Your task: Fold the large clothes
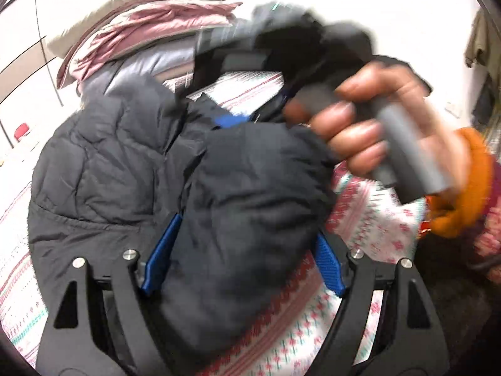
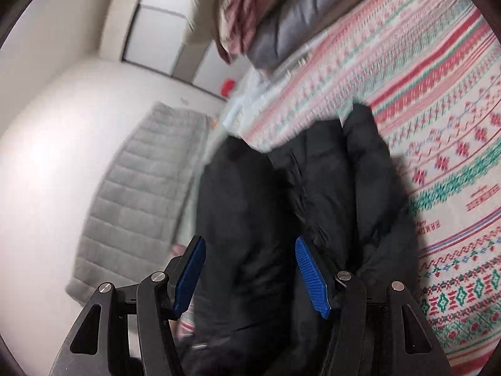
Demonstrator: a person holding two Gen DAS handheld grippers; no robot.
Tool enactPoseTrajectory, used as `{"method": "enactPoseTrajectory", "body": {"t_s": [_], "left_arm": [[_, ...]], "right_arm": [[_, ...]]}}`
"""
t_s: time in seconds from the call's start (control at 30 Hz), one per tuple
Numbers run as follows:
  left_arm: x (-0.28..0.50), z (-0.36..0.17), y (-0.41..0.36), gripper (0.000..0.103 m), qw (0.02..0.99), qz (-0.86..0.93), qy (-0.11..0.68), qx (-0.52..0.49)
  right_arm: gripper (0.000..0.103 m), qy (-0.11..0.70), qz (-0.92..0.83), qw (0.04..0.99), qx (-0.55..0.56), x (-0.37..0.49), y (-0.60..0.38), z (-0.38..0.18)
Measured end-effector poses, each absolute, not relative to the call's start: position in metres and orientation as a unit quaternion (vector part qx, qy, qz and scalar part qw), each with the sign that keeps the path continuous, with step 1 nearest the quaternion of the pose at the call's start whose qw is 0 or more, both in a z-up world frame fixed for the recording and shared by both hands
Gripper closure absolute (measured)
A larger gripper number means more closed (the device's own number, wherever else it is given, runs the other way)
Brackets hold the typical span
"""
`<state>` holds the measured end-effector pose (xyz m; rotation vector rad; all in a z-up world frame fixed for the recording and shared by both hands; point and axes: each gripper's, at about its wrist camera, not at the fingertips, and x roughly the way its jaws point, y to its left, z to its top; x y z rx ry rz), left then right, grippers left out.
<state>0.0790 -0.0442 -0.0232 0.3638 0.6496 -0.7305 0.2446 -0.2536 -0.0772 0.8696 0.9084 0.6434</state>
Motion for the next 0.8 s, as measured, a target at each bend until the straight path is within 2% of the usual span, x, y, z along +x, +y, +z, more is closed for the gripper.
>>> {"method": "enactPoseTrajectory", "body": {"t_s": [0.07,0.1,0.13,0.23,0.3,0.43,0.53,0.63,0.7,0.73,0.77,0.8], "left_arm": [[0.073,-0.012,-0.027,0.024,0.869,-0.365,0.294,0.157],[0.069,-0.007,-0.018,0.024,0.871,-0.372,0.287,0.144],[0.071,0.001,-0.008,0.024,0.873,-0.379,0.280,0.126],[0.075,0.017,0.027,0.023,0.886,-0.387,0.249,0.053],[0.077,0.023,0.046,0.023,0.901,-0.371,0.224,0.010],[0.098,0.005,0.045,0.023,0.902,-0.346,0.256,-0.044],[0.113,-0.027,0.008,0.024,0.884,-0.348,0.312,0.002],[0.108,-0.052,-0.027,0.023,0.881,-0.342,0.316,0.080],[0.107,-0.056,-0.039,0.023,0.879,-0.338,0.321,0.102],[0.107,-0.055,-0.042,0.023,0.878,-0.337,0.325,0.101],[0.105,-0.054,-0.042,0.023,0.877,-0.337,0.328,0.097],[0.106,-0.054,-0.043,0.023,0.877,-0.337,0.330,0.093]], "right_arm": [[0.048,0.438,0.301,0.755,0.384,0.249,-0.241,-0.091],[0.061,0.438,0.302,0.758,0.377,0.247,-0.242,-0.094],[0.085,0.436,0.308,0.762,0.366,0.249,-0.238,-0.093],[0.094,0.425,0.309,0.784,0.329,0.244,-0.229,-0.084],[0.096,0.402,0.309,0.807,0.302,0.234,-0.225,-0.068],[0.096,0.336,0.328,0.842,0.265,0.199,-0.231,-0.024],[0.096,0.323,0.322,0.858,0.238,0.178,-0.244,-0.015],[0.093,0.366,0.272,0.867,0.203,0.176,-0.252,-0.032],[0.084,0.401,0.231,0.866,0.188,0.182,-0.257,-0.049],[0.074,0.413,0.223,0.860,0.200,0.184,-0.264,-0.056],[0.069,0.418,0.220,0.856,0.212,0.183,-0.270,-0.057],[0.056,0.418,0.219,0.851,0.229,0.181,-0.281,-0.056]]}}
